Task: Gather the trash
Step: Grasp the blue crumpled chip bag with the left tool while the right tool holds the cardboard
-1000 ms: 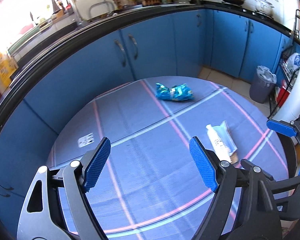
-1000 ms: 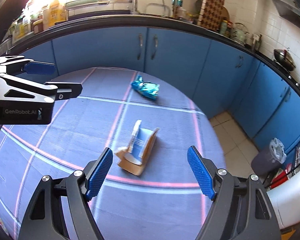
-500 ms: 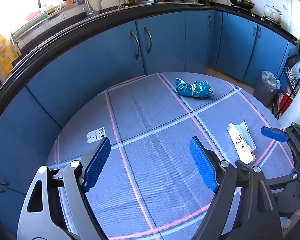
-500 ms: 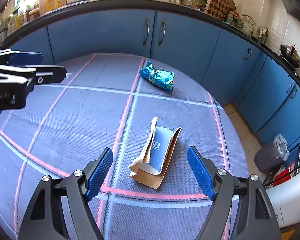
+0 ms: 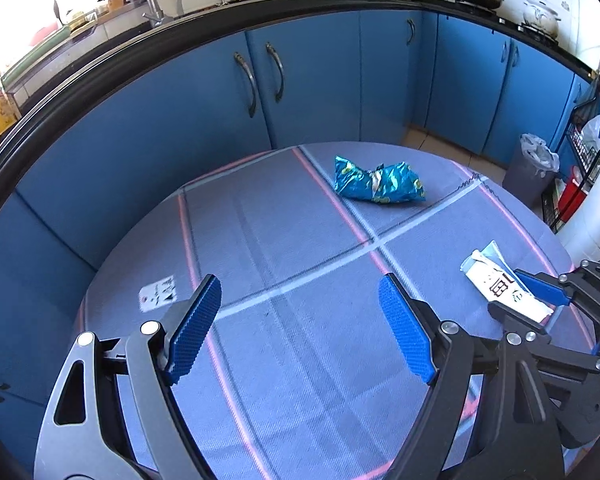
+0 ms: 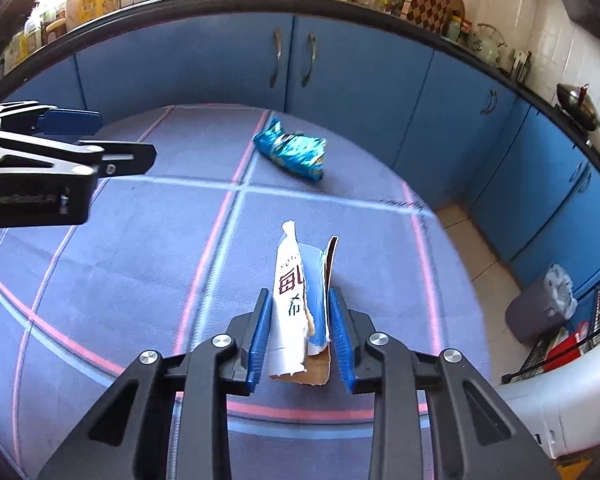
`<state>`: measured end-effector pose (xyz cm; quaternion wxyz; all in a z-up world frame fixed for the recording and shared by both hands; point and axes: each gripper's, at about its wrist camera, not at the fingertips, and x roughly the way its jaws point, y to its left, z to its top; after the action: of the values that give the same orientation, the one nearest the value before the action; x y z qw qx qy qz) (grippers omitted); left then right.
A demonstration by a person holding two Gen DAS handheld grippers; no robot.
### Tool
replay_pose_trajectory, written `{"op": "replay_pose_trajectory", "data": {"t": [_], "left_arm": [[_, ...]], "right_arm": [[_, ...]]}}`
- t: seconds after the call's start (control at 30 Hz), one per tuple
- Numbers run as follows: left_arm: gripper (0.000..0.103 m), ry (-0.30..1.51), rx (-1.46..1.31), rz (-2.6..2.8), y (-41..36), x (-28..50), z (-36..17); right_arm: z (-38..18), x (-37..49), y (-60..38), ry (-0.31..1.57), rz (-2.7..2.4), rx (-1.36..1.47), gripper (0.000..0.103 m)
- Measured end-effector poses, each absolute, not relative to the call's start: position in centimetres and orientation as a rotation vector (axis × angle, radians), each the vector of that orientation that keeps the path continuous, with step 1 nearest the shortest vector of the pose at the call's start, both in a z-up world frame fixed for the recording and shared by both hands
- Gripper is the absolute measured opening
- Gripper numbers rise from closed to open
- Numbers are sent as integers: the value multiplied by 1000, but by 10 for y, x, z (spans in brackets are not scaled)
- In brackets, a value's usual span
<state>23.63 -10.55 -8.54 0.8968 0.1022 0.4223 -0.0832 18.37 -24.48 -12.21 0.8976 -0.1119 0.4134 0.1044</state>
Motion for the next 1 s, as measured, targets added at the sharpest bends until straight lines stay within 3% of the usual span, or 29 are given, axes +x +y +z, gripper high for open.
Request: {"op": "replay_pose_trajectory", "data": {"t": [1.0], "left_arm": [[81, 949, 181, -282, -178, 348, -128]], "right_arm": [[-119, 263, -308, 810, 82, -205, 28]]}}
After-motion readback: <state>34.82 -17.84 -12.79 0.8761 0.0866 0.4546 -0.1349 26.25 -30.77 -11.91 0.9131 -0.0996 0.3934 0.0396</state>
